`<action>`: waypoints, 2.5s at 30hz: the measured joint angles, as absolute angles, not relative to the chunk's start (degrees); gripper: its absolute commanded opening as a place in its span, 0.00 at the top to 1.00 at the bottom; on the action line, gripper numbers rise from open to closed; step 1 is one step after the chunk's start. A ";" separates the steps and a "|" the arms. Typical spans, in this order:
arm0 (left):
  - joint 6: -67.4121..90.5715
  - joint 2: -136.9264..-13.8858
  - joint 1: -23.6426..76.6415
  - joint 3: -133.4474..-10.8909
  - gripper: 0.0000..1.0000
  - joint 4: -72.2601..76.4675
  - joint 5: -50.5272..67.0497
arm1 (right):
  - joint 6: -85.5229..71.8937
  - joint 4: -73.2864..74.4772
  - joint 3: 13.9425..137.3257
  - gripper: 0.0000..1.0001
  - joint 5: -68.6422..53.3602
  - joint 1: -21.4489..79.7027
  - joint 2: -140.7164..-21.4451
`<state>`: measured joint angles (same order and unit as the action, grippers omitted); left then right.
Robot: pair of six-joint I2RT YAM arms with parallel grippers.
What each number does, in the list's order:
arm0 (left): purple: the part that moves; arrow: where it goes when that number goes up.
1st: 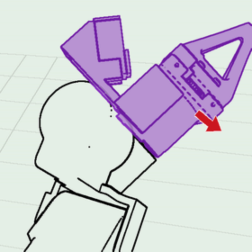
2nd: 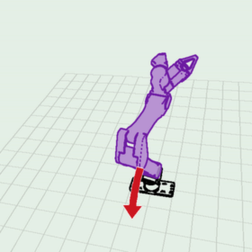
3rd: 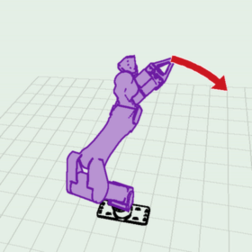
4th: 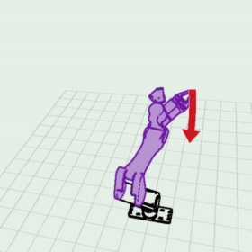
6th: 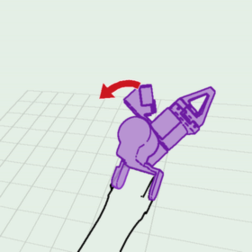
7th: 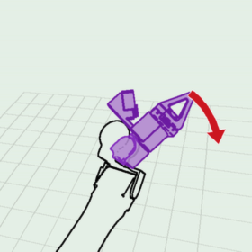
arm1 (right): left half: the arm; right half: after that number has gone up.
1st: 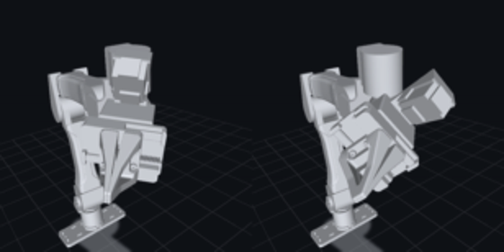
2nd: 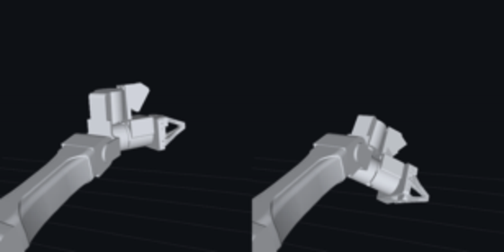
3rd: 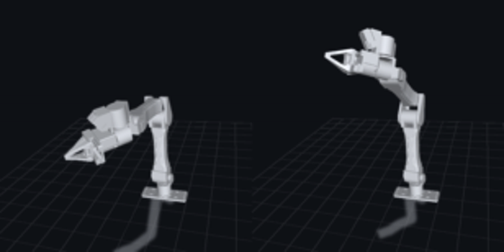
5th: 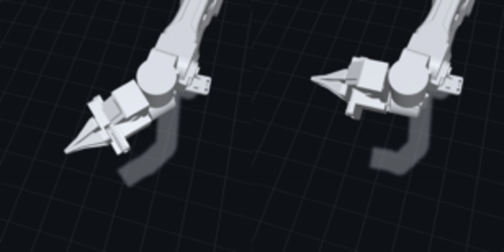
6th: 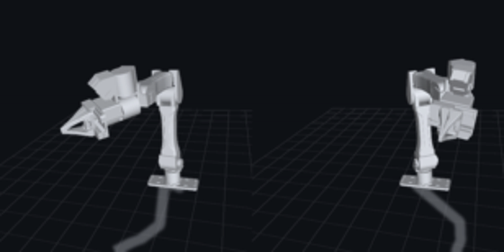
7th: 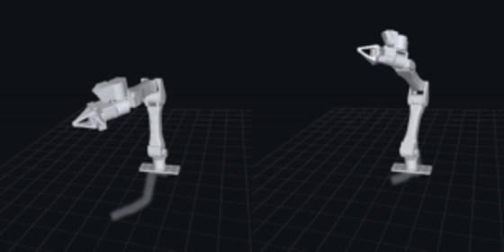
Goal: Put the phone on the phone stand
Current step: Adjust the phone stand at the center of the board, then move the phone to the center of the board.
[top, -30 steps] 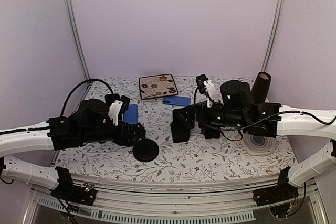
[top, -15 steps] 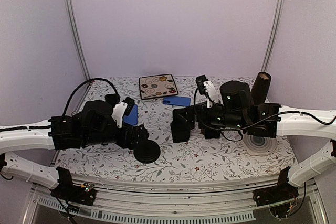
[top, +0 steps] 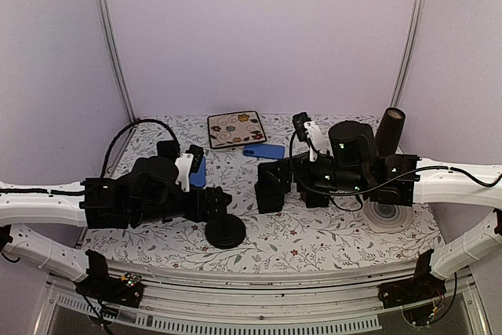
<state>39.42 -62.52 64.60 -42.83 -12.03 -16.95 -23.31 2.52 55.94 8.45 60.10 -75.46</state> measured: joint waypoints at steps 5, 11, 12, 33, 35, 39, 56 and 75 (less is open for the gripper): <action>43.86 -67.31 69.32 -44.58 0.43 -9.74 -23.29 | -23.31 2.52 55.94 0.01 8.45 60.12 -75.46; 47.31 -71.72 72.88 -47.48 0.26 -9.78 -29.52 | -23.31 2.55 55.90 0.01 8.49 60.10 -75.42; 47.64 -72.16 73.17 -47.90 0.20 -9.98 -30.04 | -23.29 2.55 55.83 0.01 8.49 60.12 -75.35; 47.79 -62.87 74.43 -47.31 0.03 -13.04 -33.67 | -23.29 2.55 55.75 0.01 8.49 60.12 -75.26; 47.57 -61.67 74.43 -47.31 0.03 -13.89 -34.06 | -23.29 2.55 55.75 0.01 8.49 60.12 -75.26; 46.89 -60.29 74.43 -47.44 0.03 -15.62 -34.92 | -23.29 2.55 55.75 0.01 8.49 60.10 -75.26; 36.60 -76.27 53.36 -62.72 0.03 -21.28 -25.23 | -23.29 4.23 55.75 0.01 10.52 60.10 -74.32; 27.07 -106.65 38.52 -80.07 0.03 -22.04 -20.95 | -24.03 6.50 54.24 0.01 14.96 60.12 -64.53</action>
